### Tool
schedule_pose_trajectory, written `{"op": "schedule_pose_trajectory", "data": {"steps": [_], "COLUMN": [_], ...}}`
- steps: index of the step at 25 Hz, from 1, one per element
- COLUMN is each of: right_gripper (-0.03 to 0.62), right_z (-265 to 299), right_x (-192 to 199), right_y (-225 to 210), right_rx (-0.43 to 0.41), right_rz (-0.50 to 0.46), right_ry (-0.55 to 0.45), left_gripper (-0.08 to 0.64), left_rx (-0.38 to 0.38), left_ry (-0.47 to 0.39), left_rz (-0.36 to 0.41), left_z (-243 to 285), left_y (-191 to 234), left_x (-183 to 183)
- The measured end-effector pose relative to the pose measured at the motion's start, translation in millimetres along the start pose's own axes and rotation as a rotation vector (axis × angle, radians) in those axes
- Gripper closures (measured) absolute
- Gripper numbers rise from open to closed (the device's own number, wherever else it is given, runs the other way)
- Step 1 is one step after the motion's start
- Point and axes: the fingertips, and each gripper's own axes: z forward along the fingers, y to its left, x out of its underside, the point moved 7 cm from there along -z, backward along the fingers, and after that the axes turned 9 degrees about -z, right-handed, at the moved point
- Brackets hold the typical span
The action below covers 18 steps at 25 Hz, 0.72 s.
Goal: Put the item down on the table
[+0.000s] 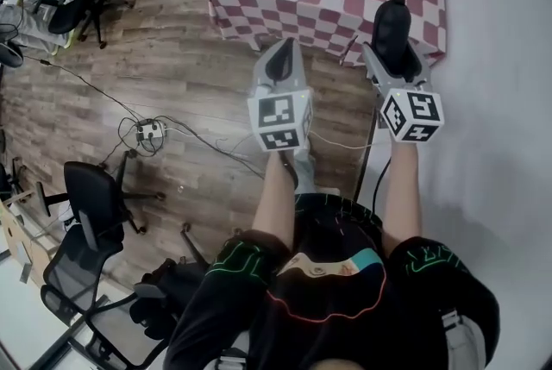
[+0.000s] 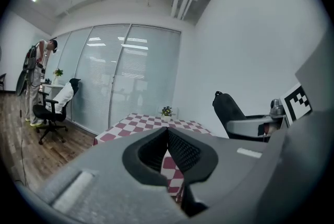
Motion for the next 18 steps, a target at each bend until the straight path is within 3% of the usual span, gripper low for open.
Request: {"op": "schedule_pose_trajectory", "data": {"steps": [4, 8, 14, 18], "right_gripper": [0.23, 0.23, 0.229, 0.23], "right_z": [29.7, 49.3, 42.8, 66.2], "right_x": [-23.0, -36.1, -64.0, -62.9], "right_y": [7.9, 14.3, 8.6, 3.3], "right_rx": [-0.003, -0.026, -0.012, -0.037], "right_rz": [-0.024, -0.07, -0.112, -0.116], "right_ry": [0.0, 0.005, -0.009, -0.008], "left_gripper": [0.551, 0.551, 0.551, 0.551], "left_rx": [-0.01, -0.02, -0.024, -0.082], "left_ry": [-0.045, -0.07, -0.117, -0.14], "left_rz": [0.023, -0.002, -0.03, -0.025], "left_z": [14.3, 23.8, 20.2, 29.6], "left_y": [18.6, 31.1, 33.4, 48.9], "left_x": [-26.1, -34.2, -52.6, -58.5]}}
